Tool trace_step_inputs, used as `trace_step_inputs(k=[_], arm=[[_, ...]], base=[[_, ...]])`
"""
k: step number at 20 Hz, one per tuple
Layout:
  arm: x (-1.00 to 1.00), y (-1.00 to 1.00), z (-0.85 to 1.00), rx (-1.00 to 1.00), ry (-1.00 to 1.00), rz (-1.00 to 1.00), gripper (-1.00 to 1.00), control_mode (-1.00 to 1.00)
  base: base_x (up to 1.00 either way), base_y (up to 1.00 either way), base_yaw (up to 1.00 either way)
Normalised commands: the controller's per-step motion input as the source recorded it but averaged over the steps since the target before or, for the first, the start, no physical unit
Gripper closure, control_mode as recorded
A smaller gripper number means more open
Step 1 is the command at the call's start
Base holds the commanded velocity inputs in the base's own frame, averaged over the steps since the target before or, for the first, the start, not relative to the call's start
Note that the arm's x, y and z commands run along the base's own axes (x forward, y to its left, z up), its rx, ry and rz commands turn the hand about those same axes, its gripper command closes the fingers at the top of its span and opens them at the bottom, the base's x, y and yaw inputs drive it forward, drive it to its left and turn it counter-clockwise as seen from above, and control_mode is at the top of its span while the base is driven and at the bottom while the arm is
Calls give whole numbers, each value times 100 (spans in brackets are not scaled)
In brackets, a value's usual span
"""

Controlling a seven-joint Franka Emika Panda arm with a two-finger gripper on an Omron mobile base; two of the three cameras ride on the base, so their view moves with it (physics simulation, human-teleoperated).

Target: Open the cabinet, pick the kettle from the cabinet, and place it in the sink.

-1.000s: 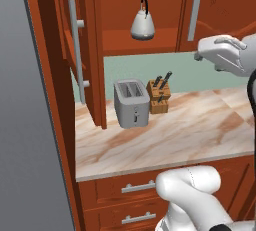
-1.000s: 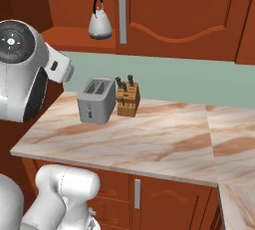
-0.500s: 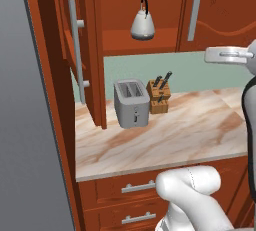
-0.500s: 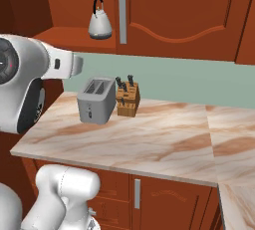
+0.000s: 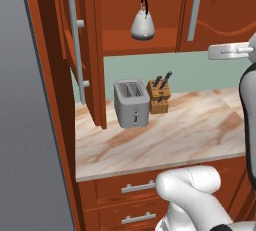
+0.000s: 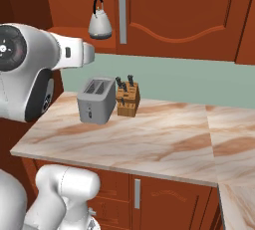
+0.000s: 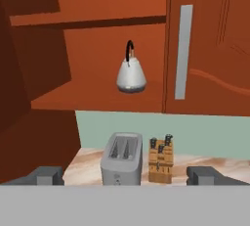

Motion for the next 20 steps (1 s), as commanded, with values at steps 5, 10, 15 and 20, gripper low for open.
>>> trace_step_inputs(k=[5, 10, 15, 20], arm=[[35, -12, 12, -6, 17, -11, -100, -100], [41, -12, 2, 0, 9, -8, -100, -100], [42, -13, 0, 0, 0, -5, -100, -100], [47, -10, 0, 0, 0, -5, -100, -100]], base=[[0, 0, 0], [0, 0, 0], [0, 0, 0], [0, 0, 0]])
